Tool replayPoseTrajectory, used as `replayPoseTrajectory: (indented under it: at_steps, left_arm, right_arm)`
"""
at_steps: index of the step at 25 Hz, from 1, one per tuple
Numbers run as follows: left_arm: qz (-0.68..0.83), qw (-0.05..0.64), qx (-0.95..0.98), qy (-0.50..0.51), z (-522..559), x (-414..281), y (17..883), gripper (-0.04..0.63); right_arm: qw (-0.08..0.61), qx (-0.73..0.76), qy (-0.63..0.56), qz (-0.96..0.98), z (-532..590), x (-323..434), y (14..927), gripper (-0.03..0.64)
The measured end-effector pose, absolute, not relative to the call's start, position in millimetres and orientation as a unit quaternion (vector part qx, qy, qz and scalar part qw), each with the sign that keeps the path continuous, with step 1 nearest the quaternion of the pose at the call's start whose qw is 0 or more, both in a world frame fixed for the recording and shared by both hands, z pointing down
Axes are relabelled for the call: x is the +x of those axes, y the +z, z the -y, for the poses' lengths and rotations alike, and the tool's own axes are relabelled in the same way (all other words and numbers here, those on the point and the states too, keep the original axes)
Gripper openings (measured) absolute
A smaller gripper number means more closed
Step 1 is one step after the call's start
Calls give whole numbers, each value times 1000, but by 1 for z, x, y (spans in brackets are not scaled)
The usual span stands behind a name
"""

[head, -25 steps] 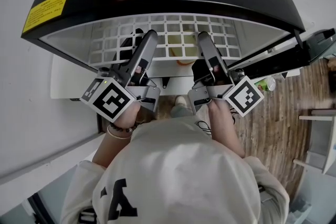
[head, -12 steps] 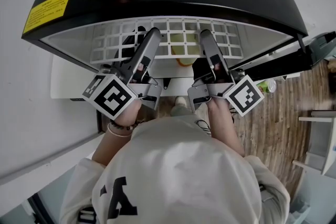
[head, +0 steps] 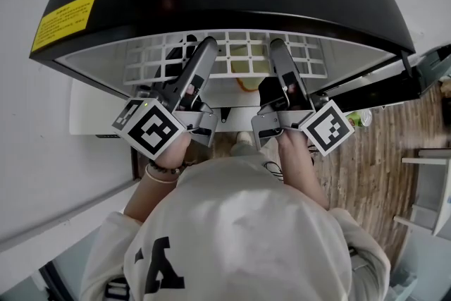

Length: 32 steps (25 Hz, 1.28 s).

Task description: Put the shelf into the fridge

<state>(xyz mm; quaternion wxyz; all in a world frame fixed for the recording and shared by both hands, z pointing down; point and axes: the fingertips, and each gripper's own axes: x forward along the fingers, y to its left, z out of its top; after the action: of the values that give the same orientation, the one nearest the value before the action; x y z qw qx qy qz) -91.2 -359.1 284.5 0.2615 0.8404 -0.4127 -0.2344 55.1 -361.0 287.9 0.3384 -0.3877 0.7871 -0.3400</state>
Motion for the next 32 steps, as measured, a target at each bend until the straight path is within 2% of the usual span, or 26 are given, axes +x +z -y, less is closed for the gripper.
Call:
replayPoseTrajectory:
  at_steps: [32]
  left_arm:
    - [402,261,846,-233,374,-91,284,242]
  right_arm:
    - [348,-409,-335,-774,377,56,288,153]
